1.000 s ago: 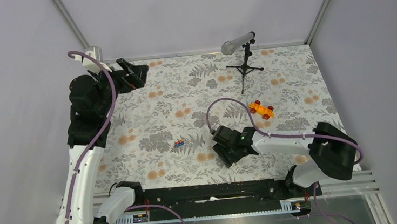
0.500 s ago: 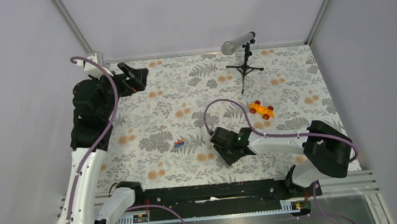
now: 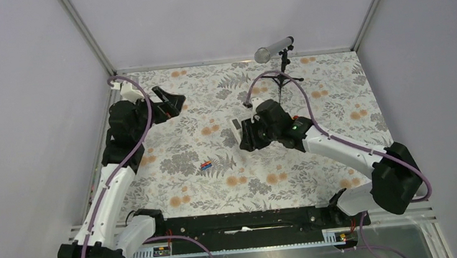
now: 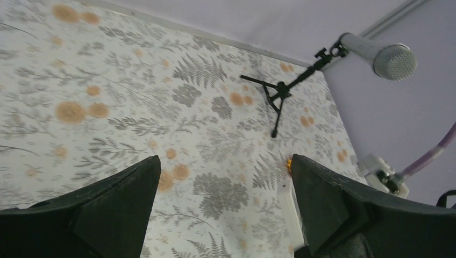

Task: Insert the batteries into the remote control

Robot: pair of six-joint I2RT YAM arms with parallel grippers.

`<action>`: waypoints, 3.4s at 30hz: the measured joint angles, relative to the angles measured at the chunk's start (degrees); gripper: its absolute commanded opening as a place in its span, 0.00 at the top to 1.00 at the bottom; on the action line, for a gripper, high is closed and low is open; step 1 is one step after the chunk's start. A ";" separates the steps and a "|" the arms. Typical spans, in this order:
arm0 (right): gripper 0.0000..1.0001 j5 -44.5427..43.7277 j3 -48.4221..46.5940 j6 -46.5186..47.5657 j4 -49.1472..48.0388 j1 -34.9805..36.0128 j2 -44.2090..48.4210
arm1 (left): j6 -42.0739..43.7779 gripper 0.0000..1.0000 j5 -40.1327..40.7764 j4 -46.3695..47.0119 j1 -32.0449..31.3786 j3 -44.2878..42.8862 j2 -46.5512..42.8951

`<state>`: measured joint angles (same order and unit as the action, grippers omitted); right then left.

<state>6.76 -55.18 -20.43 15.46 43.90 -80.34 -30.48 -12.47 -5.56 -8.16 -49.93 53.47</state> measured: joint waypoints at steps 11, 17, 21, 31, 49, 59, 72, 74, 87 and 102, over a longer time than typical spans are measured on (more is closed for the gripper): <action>0.93 22.25 3.56 -21.77 -26.58 -10.51 3.06 | -10.75 0.01 -19.98 5.75 -0.63 -1.05 5.92; 0.94 31.36 4.28 -36.70 -44.22 -10.54 -1.88 | -14.23 0.01 -29.16 6.47 -2.89 -3.39 10.54; 0.95 35.98 4.66 -43.54 -52.78 -10.54 -4.63 | -15.87 0.01 -31.34 6.99 -3.37 -3.39 10.54; 0.97 45.77 4.35 -50.16 -62.97 -10.54 -7.96 | -24.02 0.29 -36.11 14.25 -7.37 -3.39 15.65; 0.06 48.30 4.46 -54.71 -70.53 -10.45 -11.76 | -32.00 1.00 -35.50 14.10 -8.76 -3.78 19.04; 0.10 24.68 1.25 -25.64 -42.80 -2.19 -2.93 | -24.83 1.00 -13.94 -15.19 -9.03 -14.88 18.88; 0.61 -0.04 -4.02 -8.09 -30.29 6.45 -4.17 | -27.30 0.96 -1.14 -26.99 -10.64 -16.50 18.95; 0.68 -0.20 -4.33 -7.85 -30.32 6.75 -4.96 | -27.50 0.90 -0.59 -27.74 -10.58 -16.50 19.02; 0.87 4.83 -4.17 -13.00 -34.60 6.05 -5.53 | -27.26 0.01 -8.79 -19.54 -8.66 -12.70 15.32; 0.82 24.04 -0.02 -43.08 -58.45 -4.96 -4.85 | -32.33 0.24 -36.09 10.19 1.44 -3.48 8.66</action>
<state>30.81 -55.20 -63.51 -42.98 38.94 -85.19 -62.81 -48.56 4.62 -6.72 -53.41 62.13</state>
